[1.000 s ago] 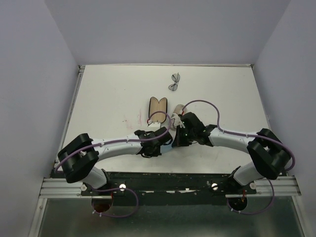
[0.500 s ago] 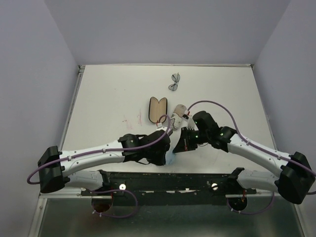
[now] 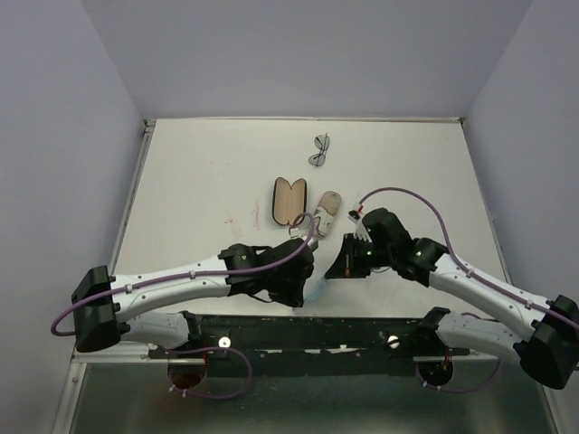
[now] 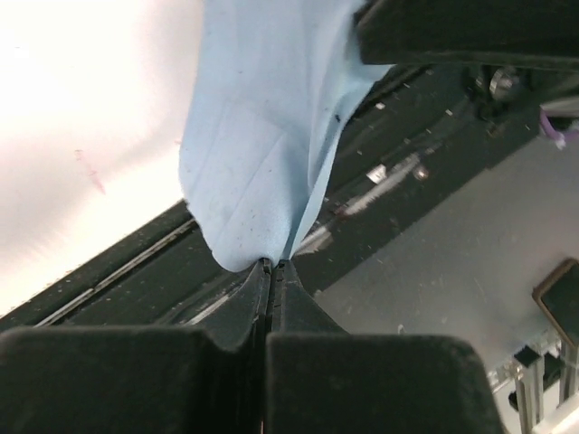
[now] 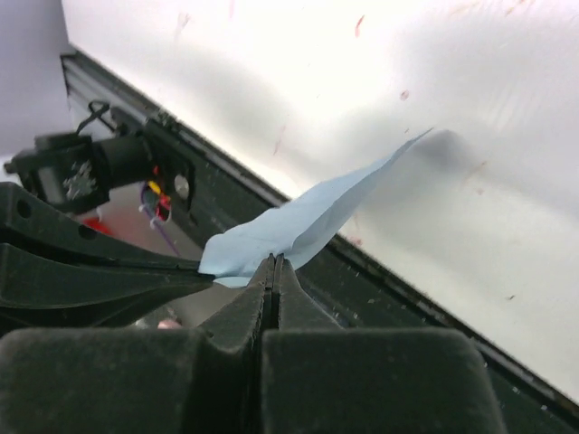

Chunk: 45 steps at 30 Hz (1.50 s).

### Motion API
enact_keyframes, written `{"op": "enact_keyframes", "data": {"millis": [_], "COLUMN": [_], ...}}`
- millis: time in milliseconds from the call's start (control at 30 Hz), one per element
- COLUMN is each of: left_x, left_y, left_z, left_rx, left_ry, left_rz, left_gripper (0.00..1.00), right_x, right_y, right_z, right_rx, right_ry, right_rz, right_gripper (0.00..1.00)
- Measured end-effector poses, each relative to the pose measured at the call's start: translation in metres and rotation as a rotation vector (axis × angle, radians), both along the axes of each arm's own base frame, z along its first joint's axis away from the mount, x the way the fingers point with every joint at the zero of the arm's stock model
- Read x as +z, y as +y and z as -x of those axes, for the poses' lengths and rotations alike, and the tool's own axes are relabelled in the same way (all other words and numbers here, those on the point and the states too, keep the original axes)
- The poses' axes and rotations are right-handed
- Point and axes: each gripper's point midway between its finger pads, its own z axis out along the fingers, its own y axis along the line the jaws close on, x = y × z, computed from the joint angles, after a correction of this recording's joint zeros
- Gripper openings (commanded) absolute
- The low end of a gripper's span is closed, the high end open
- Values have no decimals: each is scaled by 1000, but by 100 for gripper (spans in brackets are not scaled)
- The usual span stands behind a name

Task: Organize the sunglasses

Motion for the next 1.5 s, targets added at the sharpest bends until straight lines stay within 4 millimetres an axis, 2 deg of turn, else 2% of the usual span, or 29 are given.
{"op": "enact_keyframes", "data": {"millis": [100, 367, 500, 733, 933, 1167, 1500], "left_x": [-8, -22, -37, -74, -84, -82, -86], "left_y": [7, 32, 44, 64, 72, 53, 41], "left_z": [-15, -85, -113, -135, -146, -144, -124], "left_rx": [66, 309, 383, 432, 446, 387, 341], "left_ry": [-6, -46, -50, -13, -6, 15, 34], "left_rz": [-43, -86, -123, -245, -271, -193, -157], "left_gripper": [0, 0, 0, 0, 0, 0, 0], "right_x": [-10, -47, -59, -65, -72, -78, -84], "right_y": [2, 6, 14, 38, 46, 39, 25], "right_z": [-14, -59, -79, -119, -129, -124, -110], "right_rx": [-56, -200, -237, -271, -266, -256, -243], "right_ry": [-15, -63, -87, -135, -136, -125, -102], "right_rz": [23, 124, 149, 167, 191, 227, 265], "right_gripper": [1, 1, 1, 1, 1, 1, 1]}}
